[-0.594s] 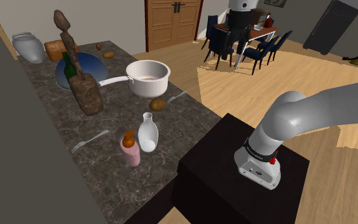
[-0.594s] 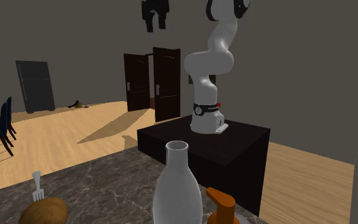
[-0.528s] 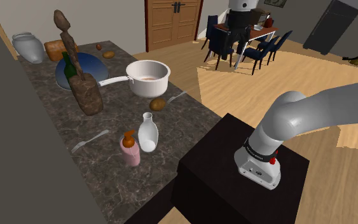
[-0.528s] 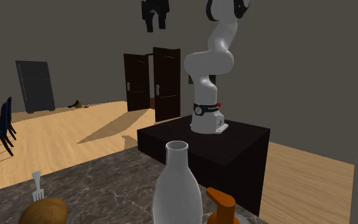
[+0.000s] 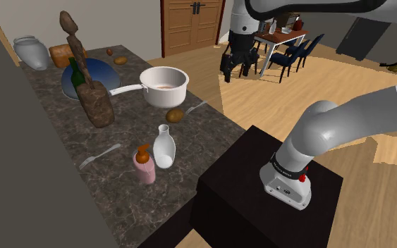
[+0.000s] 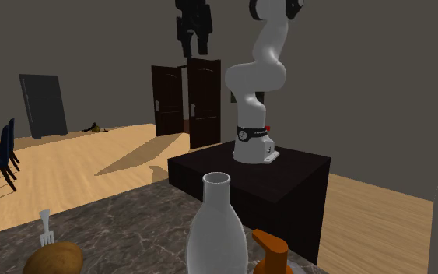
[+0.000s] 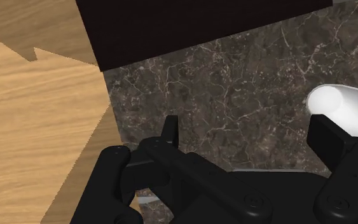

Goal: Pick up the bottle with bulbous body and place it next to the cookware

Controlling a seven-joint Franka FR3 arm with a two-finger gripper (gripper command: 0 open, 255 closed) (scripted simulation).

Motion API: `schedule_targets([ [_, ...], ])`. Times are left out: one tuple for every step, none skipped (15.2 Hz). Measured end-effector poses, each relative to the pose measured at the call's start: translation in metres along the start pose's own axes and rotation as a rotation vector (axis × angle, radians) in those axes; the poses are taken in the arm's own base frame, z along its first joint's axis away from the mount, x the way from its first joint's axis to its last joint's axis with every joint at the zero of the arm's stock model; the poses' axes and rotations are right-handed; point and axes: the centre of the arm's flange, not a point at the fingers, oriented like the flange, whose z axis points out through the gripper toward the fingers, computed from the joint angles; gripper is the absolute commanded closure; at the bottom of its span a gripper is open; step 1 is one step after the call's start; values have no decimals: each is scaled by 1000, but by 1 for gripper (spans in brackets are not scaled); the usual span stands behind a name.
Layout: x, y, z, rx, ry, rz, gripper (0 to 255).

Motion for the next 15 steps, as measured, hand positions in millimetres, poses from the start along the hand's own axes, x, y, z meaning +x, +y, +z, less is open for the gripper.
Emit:
schedule_targets([
  [4,-9,8,3,1,7,0],
  [6,-16,16,6,2,13,0],
  [12,-29,23,9,3,19,0],
  [17,-39,31,12,4,26,0],
  [21,-50,36,15,5,32,0],
  [25,-61,41,18,6,38,0],
  [29,-66,47,21,7,45,0],
  [33,-78,54,24,8,50,0],
  [34,-87,61,27,9,57,0],
  [42,-96,67,30,10,64,0],
  [48,-104,76,33,11,71,0],
  [52,-117,82,36,12,76,0],
  [56,-126,92,38,13,83,0],
  [61,-135,100,41,14,90,0],
  [64,-145,109,44,14,96,0],
])
